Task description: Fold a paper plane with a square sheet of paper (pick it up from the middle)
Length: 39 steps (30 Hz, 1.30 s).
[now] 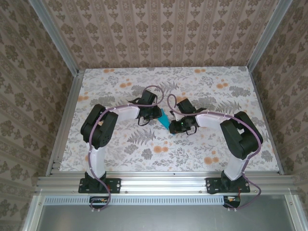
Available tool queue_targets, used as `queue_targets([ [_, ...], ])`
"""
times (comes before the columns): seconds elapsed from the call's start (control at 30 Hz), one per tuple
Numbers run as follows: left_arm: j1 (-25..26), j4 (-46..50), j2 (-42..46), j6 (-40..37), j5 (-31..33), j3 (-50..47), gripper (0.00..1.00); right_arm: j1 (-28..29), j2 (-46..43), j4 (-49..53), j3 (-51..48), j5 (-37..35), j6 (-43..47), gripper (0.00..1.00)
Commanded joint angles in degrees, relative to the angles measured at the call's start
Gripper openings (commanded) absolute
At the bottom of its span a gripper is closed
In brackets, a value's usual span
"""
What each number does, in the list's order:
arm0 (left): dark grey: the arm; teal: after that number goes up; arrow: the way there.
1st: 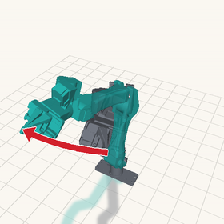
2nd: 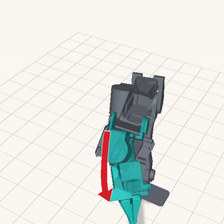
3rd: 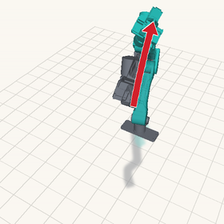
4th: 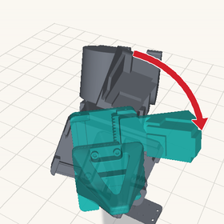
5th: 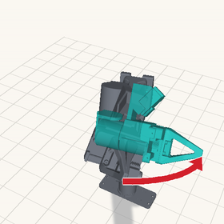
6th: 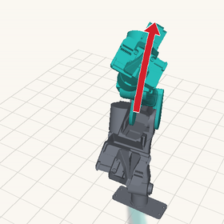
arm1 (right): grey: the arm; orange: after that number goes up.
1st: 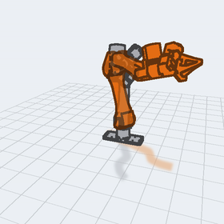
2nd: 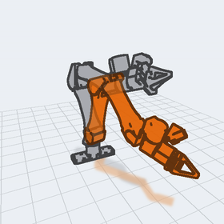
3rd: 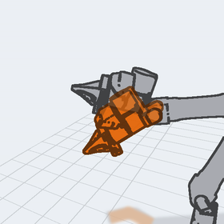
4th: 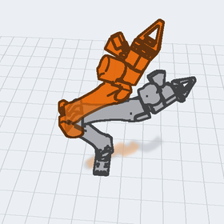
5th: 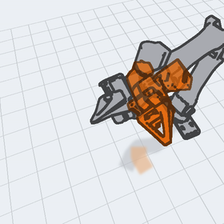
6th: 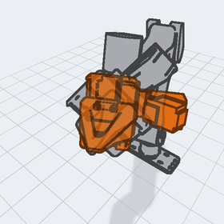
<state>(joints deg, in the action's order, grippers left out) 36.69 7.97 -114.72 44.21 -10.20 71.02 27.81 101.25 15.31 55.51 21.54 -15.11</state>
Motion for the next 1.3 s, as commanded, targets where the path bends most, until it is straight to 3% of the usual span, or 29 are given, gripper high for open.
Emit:
queue_targets([
  [0.0, 0.14, 6.27, -2.0, 0.14, 1.65, -0.45, 0.26, 0.4, 0.48, 1.92, 0.93, -2.18, 0.87, 0.18],
  [0.27, -0.02, 6.4, -2.0, 0.0, 2.02, -0.54, 0.26, 0.15, 1.71, 2.51, 0.59, -0.44, 0.45, 0.08],
  [0.9, -0.39, 6.67, -2.44, -0.23, 2.31, -0.8, 0.26, -5.66, 4.79, -1.59, -1.91, 13.21, -5.41, 0.05],
  [1.27, -0.48, 6.58, -1.35, -1.84, 0.5, 1.57, 0.27, -6.6, 8.37, -0.55, -1.93, 14.94, -6.77, 0.04],
])
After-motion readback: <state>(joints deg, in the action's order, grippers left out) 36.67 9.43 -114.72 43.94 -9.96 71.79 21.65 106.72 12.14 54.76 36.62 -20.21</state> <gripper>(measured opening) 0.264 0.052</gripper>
